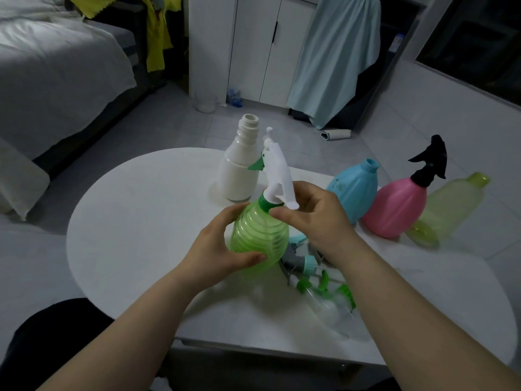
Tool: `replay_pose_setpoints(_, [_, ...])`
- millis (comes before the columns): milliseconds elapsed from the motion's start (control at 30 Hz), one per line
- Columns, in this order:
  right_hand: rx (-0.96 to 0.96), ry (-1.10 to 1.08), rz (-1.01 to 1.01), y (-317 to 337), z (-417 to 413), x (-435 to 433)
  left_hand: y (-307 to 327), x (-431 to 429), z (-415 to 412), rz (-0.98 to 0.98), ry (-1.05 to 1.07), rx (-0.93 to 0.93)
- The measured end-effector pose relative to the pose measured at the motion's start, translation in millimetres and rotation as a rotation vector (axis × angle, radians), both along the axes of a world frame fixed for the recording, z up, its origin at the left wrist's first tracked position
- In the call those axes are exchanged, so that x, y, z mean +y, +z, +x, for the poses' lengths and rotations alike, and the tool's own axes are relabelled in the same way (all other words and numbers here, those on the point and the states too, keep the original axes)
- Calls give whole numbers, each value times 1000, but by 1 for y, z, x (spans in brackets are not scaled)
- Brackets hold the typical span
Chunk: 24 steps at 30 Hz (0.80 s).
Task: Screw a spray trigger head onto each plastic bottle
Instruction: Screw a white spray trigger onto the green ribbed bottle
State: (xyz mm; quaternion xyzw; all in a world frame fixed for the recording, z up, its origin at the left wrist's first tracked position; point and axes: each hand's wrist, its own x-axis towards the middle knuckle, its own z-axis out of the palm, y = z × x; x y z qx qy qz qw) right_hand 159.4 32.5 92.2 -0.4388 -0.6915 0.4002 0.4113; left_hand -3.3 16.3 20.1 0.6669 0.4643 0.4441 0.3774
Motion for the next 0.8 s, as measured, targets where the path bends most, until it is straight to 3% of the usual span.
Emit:
replay_pose_setpoints(167, [27,-135,82,-8,-10,-3,0,1,0,-19,-5,1])
replay_pose_setpoints(367, [-4,167,-137,5,-2,-1,-1,0,1,-23,0,6])
replay_pose_setpoints(567, [48,-43,-5,-7,-10,-5,-1,-1,4,0,32,-13])
replay_pose_setpoints(800, [-25,-176,69,-11,-14,-8,-1,-3,6,14,57,-1])
